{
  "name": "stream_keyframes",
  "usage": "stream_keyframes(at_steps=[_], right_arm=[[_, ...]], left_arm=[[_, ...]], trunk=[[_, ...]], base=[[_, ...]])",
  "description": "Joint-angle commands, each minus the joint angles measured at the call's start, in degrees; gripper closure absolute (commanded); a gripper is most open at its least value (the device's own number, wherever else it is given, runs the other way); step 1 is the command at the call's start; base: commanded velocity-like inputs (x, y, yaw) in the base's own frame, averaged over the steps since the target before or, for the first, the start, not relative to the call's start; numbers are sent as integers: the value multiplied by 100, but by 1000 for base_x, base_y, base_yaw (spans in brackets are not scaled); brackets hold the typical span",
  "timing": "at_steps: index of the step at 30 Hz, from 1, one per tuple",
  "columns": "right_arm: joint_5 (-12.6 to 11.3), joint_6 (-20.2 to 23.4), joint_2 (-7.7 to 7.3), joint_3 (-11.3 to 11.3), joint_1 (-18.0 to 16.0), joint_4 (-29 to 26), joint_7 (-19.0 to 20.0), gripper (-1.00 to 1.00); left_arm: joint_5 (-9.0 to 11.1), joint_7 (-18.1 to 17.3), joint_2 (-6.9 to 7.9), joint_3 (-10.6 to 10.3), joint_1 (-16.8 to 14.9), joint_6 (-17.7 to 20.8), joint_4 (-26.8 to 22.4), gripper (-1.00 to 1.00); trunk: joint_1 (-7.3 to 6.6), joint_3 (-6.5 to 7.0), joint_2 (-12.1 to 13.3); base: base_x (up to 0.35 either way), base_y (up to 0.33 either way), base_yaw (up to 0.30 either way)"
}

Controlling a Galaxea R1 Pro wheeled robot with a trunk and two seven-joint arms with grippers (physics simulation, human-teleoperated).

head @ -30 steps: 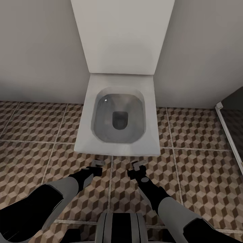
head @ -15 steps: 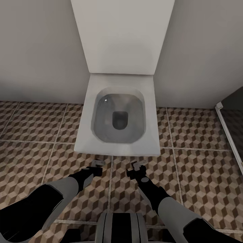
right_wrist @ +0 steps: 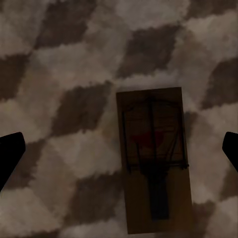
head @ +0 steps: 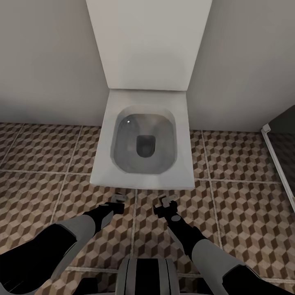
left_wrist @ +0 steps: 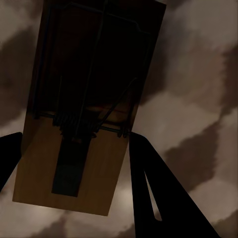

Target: Take the four mousetraps from the cabinet in the bathroom and place them on the bathroom floor. Make sure all four end up on the same floor surface, and ensure that at least two of them are either under or directly next to the same bathroom sink.

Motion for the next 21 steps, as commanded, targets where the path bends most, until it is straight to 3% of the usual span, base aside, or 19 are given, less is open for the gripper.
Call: stream_keyframes(at_steps=[1, 14, 21], right_arm=[[-13, -8, -2, 43, -4, 4, -40, -100], [-13, -8, -2, 43, -4, 1, -42, -100], [-15, -8, -2, 43, -4, 0, -41, -100]], left_arm=[[32, -3, -2, -50, -4, 15, 10, 100], [21, 32, -4, -88, -3, 106, 5, 100], [21, 281, -25, -91, -2, 628, -78, 100]], trunk=[[-1, -3, -1], [-1, -3, -1], [-1, -3, -1]], base=[[0, 0, 0], [0, 0, 0], [0, 0, 0]])
